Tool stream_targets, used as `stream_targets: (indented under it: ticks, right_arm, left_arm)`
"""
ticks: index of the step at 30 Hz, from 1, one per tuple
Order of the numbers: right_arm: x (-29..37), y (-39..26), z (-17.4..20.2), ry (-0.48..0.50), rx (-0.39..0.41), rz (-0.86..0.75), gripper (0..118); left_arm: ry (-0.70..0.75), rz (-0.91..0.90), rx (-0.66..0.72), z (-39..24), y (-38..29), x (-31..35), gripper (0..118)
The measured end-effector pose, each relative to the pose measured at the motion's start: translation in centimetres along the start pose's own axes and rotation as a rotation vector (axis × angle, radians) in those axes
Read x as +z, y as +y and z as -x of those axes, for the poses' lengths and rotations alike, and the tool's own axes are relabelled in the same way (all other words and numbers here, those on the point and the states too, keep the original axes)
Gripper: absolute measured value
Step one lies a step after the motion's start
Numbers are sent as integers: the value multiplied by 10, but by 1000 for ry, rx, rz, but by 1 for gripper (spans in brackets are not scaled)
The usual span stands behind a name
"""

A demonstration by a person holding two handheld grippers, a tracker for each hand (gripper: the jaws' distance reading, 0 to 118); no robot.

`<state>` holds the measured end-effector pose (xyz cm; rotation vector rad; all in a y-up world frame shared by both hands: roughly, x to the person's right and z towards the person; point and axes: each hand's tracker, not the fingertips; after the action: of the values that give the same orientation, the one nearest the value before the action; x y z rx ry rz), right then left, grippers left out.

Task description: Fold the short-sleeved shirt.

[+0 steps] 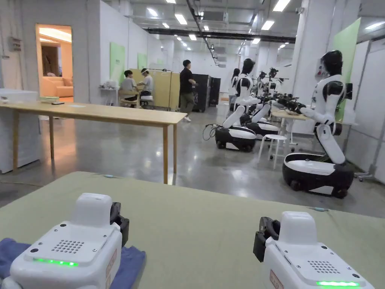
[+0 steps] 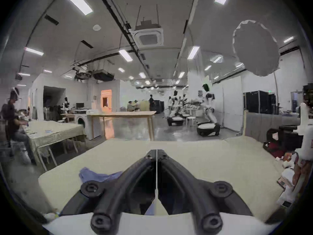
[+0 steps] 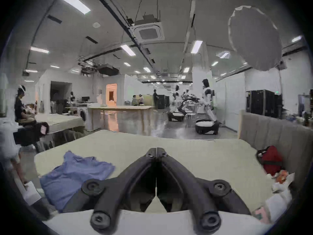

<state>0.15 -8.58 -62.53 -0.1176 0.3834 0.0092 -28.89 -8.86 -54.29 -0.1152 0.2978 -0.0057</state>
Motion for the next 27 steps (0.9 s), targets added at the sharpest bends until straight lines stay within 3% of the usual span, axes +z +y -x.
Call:
stream_targets:
  ticks: [2, 4, 6, 7, 8, 9, 10, 11, 12, 13, 17, 23, 24, 25, 26, 27]
  right_arm:
    - [-7, -9, 19, 76, -41, 24, 0]
    - [-12, -19, 37, 86, -22, 40, 0]
    - [-16, -34, 46, 112, -4, 71, 0]
    - [-18, -40, 49, 116, 5, 89, 0]
    - [-21, -46, 51, 113, 14, 106, 0]
    - [-22, -54, 50, 112, 24, 122, 0]
    - [-24, -60, 49, 106, 27, 138, 0]
    - [-26, -65, 48, 98, 30, 150, 0]
    - [-28, -71, 45, 87, 33, 167, 0]
    - [-30, -78, 42, 82, 32, 190, 0]
    - [-40, -98, 30, 30, 56, 255, 0]
    - [-57, -119, 11, -34, 91, 344, 0]
    - [-58, -120, 9, -40, 94, 349, 0]
    - [-60, -120, 8, -44, 94, 352, 0]
    - [-60, -120, 7, -44, 93, 353, 1]
    - [-60, -120, 6, -44, 92, 352, 0]
  left_arm:
    - [33, 150, -14, 29, -6, -11, 0]
    - [30, 328, -17, 58, -19, -35, 0]
    - [-35, 422, 65, 84, -38, -63, 0]
    - [-50, 457, 93, 95, -49, -79, 4]
    - [-59, 491, 114, 103, -60, -95, 20]
    - [-63, 538, 114, 108, -73, -112, 20]
    - [-65, 562, 97, 112, -85, -129, 31]
    - [-51, 604, 83, 112, -95, -146, 59]
    - [-57, 662, 57, 110, -108, -165, 103]
    - [-94, 638, 48, 104, -116, -178, 117]
    - [-123, 691, 86, 85, -147, -238, 117]
    - [-24, 796, 205, 84, -220, -298, 112]
    - [41, 848, 182, 83, -229, -304, 102]
    - [112, 895, 105, 80, -232, -304, 83]
    - [100, 822, 69, 80, -225, -298, 74]
    - [62, 813, 95, 79, -216, -296, 53]
